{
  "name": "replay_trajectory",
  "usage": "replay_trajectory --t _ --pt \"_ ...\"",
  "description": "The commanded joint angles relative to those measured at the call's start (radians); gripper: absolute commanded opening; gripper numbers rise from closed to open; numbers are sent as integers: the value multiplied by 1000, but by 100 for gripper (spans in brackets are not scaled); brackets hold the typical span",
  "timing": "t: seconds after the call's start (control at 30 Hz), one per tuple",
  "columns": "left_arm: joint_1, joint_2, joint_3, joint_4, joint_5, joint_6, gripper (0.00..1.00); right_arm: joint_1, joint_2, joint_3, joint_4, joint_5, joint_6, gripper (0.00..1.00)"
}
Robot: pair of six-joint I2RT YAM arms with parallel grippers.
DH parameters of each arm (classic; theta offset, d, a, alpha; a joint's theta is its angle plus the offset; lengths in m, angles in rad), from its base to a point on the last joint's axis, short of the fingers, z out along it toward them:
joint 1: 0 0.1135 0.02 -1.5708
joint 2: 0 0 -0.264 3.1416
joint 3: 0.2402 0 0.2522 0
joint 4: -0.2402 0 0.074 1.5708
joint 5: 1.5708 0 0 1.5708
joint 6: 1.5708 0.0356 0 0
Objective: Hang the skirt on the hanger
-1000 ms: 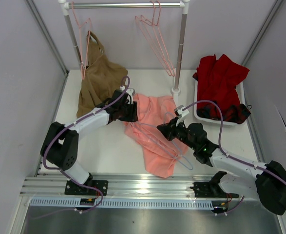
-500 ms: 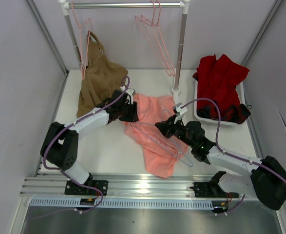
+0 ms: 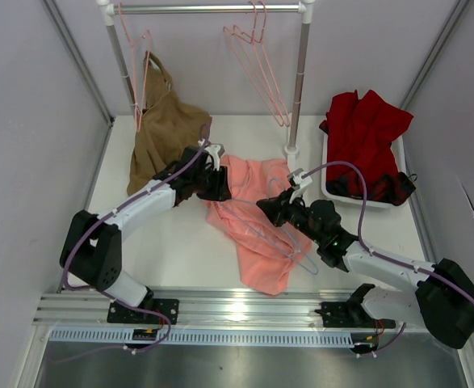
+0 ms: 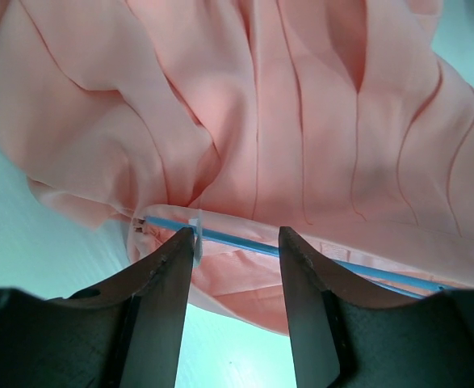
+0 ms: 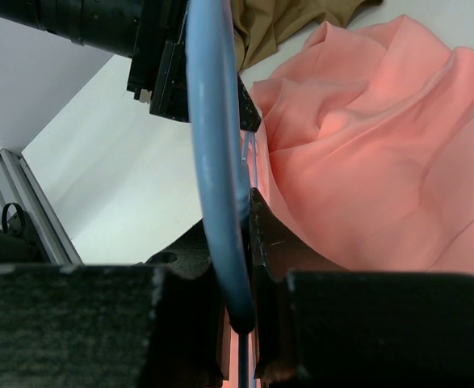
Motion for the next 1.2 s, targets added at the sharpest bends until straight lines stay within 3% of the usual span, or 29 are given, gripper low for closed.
replay_trajectory --t 0.0,1.17 --pt "-4 -41 42 3 52 12 51 6 -11 56 106 22 11 0" --pt "-7 -94 97 -38 52 23 51 4 181 72 309 28 56 0"
